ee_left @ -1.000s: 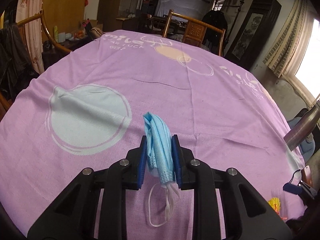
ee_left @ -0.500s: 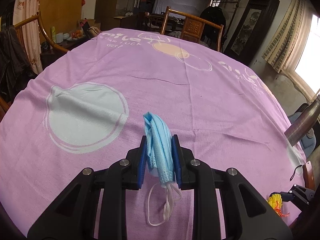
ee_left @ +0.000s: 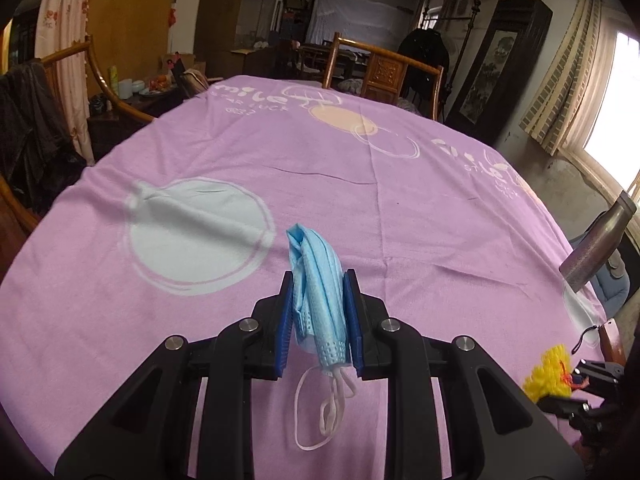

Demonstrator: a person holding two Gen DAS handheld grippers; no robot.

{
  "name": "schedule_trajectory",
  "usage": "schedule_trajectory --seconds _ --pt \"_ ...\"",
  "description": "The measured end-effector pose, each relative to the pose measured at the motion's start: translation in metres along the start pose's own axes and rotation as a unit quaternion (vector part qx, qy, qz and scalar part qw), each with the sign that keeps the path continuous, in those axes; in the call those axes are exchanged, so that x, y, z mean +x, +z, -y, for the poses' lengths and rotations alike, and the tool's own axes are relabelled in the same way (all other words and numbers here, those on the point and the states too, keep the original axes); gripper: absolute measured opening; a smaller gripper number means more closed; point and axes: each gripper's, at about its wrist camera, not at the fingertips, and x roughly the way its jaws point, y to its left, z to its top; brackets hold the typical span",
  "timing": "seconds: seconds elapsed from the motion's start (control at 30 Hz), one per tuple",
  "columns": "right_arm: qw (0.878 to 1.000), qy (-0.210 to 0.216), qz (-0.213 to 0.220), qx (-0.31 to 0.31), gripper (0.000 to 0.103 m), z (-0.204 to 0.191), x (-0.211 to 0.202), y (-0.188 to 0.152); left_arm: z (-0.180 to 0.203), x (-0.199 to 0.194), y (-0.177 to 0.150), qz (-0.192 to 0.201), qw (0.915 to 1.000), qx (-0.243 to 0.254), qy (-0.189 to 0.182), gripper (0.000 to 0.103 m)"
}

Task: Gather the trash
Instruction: 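Carry the mask to the wastebasket and open the left gripper while the right carries the yarn ball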

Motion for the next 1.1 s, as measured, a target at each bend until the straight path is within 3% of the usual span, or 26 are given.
schedule_trajectory --seconds 0.23,0.47,0.77,1.1 --pt "1.000 -0.005 0.014 -0.009 0.032 -0.003 -0.004 0.001 -0.038 -0.062 -0.011 0.025 0.9990 -0.024 0.030 0.025" --pt "0.999 0.011 0.032 0.007 0.032 -0.010 -0.010 0.007 -0.088 -0.130 -0.034 0.047 0.9943 -0.048 0.082 0.025" --pt "0.998 0.026 0.035 -0.040 0.032 -0.068 -0.006 0.021 -0.162 -0.204 -0.079 0.072 0.9814 -0.096 0.150 0.025" --pt "0.993 0.061 0.005 -0.103 0.032 -0.155 0.030 0.032 -0.258 -0.252 -0.155 0.058 0.9588 -0.189 0.204 0.025"
